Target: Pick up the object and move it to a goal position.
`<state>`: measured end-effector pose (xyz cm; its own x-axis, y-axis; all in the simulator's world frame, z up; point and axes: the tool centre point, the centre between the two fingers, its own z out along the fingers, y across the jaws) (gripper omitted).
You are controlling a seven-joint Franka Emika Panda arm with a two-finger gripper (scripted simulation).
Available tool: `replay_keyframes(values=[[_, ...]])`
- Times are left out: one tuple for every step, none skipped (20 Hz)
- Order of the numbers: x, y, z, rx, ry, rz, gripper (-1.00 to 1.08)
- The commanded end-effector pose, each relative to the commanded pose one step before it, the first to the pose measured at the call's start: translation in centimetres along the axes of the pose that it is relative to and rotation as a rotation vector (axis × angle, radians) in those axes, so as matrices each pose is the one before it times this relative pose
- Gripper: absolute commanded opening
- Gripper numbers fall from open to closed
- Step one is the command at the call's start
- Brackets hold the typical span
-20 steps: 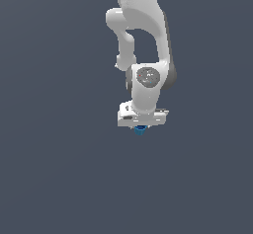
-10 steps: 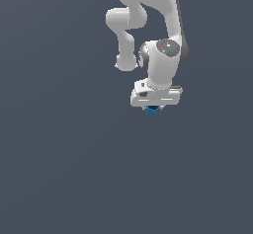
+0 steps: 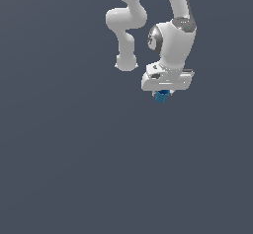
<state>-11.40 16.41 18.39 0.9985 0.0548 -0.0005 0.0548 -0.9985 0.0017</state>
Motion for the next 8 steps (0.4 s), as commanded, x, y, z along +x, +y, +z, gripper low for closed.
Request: replay_keyframes(values=[[-0.817, -0.791, -0.702, -0.00014, 0.00059, 0.00102, -1.00], [-0.231, -0.246, -0.198, 0.00000, 0.00000, 0.00000, -1.00], [-0.191, -0.213, -0.170, 0.00000, 0.00000, 0.00000, -1.00], [-0.151, -0.180, -0.141, 0.00000, 0.00000, 0.00000, -1.00], [-0.107, -0.119, -0.128, 0.00057, 0.00013, 0.00037, -1.00], [-0.069, -0.116, -0.084, 0.00000, 0.00000, 0.00000, -1.00], [-0.024, -0.066, -0.060, 0.00068, -0.00011, 0.00009, -1.00], [0.001, -0.033, -0.019, 0.00000, 0.00000, 0.00000, -1.00]])
